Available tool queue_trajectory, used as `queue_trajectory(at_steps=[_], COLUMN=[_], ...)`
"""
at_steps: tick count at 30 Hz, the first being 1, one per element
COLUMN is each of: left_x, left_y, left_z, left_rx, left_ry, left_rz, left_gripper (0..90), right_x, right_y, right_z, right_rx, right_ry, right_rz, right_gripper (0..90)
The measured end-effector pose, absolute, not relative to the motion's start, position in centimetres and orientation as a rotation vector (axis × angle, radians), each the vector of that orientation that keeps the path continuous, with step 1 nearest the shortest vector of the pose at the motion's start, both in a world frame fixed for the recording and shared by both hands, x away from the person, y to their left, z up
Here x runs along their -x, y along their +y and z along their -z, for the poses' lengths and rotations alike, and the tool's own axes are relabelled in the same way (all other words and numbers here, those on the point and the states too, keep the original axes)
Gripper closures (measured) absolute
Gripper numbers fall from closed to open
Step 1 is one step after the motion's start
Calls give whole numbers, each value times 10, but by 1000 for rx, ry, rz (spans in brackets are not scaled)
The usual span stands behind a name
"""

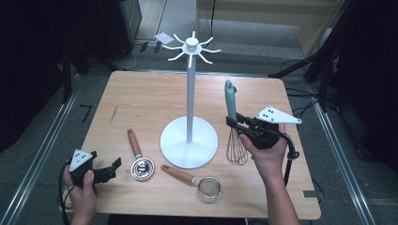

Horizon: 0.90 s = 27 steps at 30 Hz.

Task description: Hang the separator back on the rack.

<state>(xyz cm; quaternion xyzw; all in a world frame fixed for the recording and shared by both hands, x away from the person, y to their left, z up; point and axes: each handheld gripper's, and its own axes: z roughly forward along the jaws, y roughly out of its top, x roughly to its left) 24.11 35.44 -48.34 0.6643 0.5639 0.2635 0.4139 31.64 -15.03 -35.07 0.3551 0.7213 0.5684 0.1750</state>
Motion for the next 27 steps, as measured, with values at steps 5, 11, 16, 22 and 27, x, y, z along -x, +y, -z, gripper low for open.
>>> queue_trajectory(at_steps=[5,11,16,22,27], left_x=[-241,-241,-241,-241,-240], left_y=[354,354,354,354,354], left_z=[483,483,483,483,483], left_rx=[-1666,-1669,-1672,-1670,-1673], left_ry=[1420,1416,1415,1416,1415], left_rz=[-662,-664,-666,-669,-670], left_gripper=[0,0,0,0,0], right_x=[-314,-309,-305,-303,-300], right_y=[-148,-144,-138,-132,-127], right_z=[347,343,336,329,324], right_rx=[-1001,-975,-941,-926,-902], right_ry=[2019,2003,2006,1994,1991], right_rz=[-1628,-1658,-1666,-1705,-1722], right_gripper=[710,710,710,710,710])
